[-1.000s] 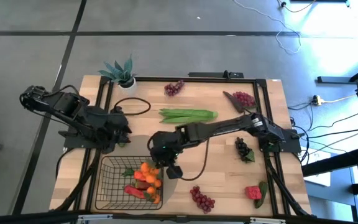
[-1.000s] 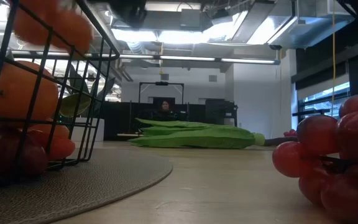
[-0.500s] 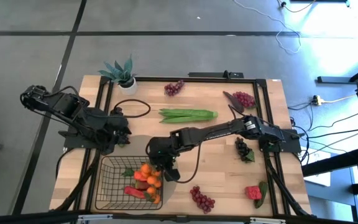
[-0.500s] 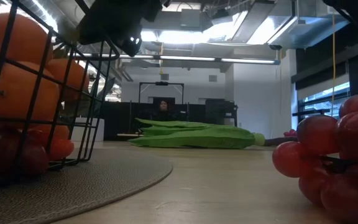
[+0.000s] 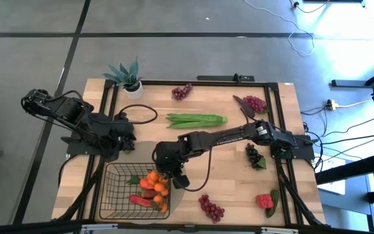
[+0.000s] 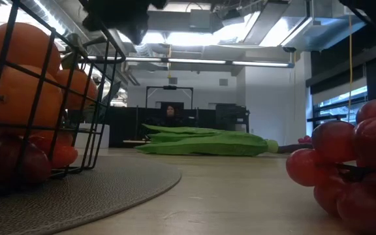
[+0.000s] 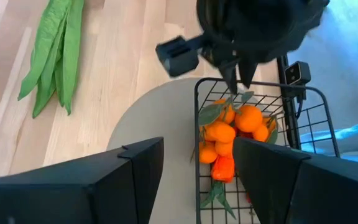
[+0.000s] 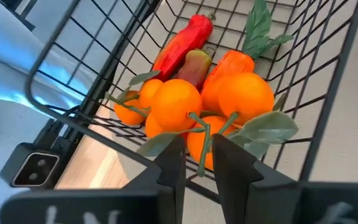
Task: Build produce basket
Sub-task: Put the eggplant into the wire basket
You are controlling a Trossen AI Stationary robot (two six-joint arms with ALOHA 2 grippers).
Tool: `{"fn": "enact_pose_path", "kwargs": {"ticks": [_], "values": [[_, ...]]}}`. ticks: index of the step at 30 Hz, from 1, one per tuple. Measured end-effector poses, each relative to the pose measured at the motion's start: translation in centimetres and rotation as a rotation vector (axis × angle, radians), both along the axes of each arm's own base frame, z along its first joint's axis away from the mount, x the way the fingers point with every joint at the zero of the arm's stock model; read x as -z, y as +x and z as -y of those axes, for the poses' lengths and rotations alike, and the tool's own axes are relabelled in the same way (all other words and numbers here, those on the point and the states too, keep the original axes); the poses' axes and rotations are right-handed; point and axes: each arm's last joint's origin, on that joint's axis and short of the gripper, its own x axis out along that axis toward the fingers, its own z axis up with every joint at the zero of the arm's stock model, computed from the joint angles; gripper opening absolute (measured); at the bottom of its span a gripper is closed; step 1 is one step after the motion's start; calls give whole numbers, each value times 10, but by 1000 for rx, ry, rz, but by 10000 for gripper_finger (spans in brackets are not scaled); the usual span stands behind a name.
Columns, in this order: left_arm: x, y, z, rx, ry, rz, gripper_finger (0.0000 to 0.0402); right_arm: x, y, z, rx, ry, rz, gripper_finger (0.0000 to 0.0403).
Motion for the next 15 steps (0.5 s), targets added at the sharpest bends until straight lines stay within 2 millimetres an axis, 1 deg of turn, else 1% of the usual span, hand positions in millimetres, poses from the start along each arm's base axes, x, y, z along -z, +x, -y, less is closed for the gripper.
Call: {"fn": "enact_pose_path", "kwargs": {"ticks": [3,6,15], "values": [[1,-1,0,0,7,-16,181,-12,-1,0,1,3,13,66],[2,-2,-1,0,10,-24,181,-19,-5,1,4,-7,-15,67],[3,-3,-1,0,17,-39,181,-39,-19,8,78,-125,-65,67]]}}
